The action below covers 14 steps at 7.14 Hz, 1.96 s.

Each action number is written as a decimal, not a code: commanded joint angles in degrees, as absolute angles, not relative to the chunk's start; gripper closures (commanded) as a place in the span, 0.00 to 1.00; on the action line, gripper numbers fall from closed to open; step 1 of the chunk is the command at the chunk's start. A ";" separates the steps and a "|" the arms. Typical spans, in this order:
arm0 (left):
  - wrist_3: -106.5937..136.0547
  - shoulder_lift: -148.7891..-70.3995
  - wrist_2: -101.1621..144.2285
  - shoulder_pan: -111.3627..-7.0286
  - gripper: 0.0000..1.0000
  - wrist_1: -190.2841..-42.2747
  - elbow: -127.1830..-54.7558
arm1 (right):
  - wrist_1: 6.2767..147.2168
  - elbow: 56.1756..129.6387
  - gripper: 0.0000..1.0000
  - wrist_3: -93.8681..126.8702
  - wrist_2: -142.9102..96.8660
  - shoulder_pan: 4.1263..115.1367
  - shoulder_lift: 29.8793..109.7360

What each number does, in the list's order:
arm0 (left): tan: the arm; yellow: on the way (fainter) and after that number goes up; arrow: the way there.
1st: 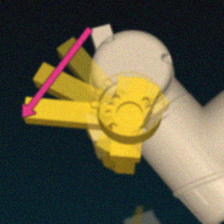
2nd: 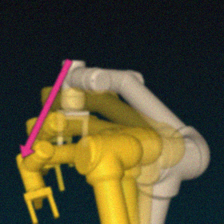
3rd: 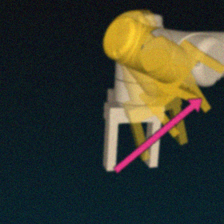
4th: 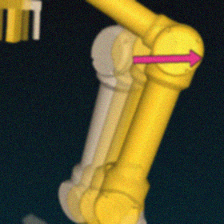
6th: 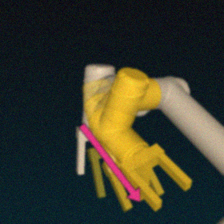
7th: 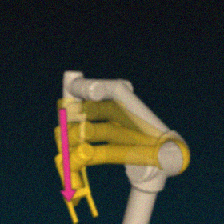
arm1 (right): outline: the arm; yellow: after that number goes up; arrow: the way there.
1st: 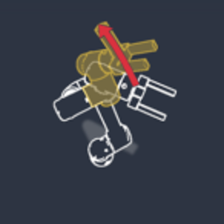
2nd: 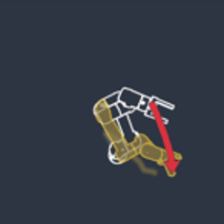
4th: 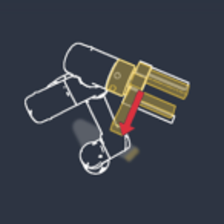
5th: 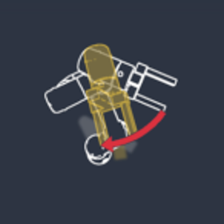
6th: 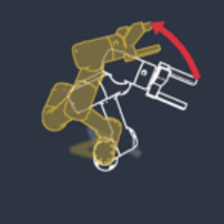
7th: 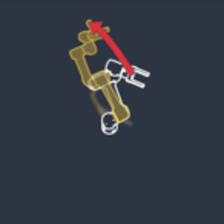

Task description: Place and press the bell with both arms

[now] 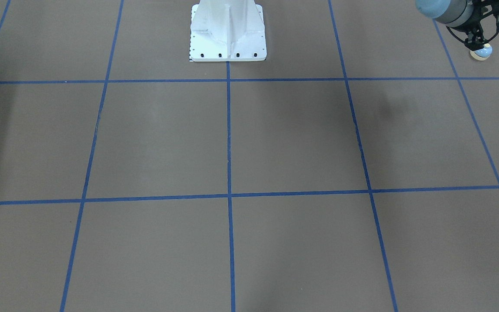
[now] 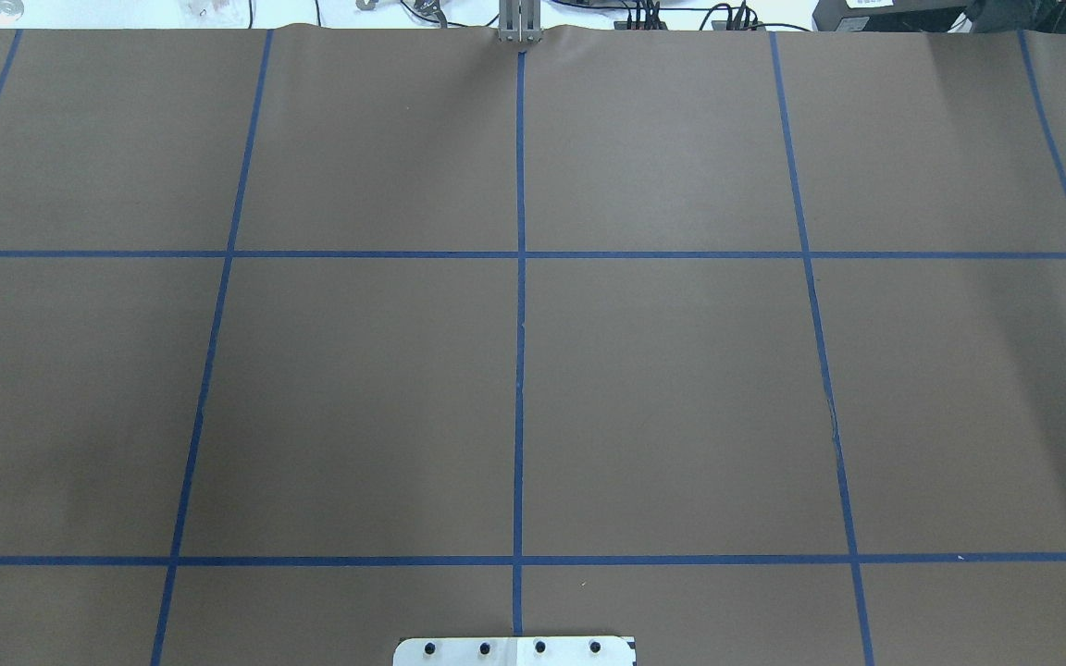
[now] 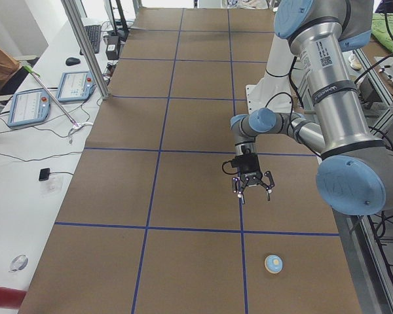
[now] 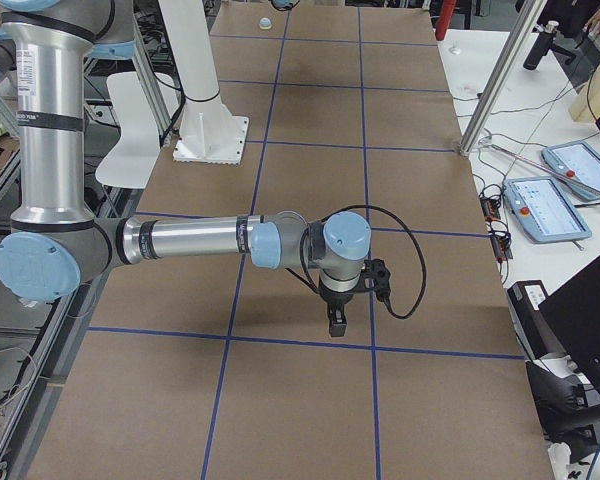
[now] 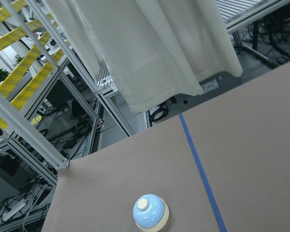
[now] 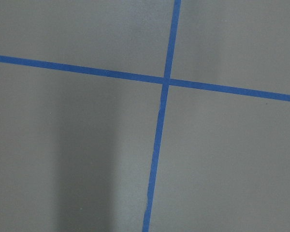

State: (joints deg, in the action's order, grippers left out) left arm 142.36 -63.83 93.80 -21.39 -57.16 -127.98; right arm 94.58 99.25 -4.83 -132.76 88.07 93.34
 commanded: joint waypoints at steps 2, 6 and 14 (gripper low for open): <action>160.19 -60.83 94.13 -10.48 0.00 -73.36 -113.23 | 94.57 99.32 0.00 -4.83 -132.80 88.07 93.34; 167.69 -60.91 96.94 -5.90 0.00 -79.85 -104.02 | 94.57 99.40 0.00 -4.83 -132.72 88.07 93.08; 174.10 -61.61 96.94 -2.99 0.00 -83.23 -99.41 | 94.57 99.58 0.00 -4.83 -132.71 88.07 93.16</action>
State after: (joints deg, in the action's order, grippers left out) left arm 173.00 -61.46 96.98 -3.39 -82.56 -100.65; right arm 94.57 99.56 -4.83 -132.71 88.06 93.10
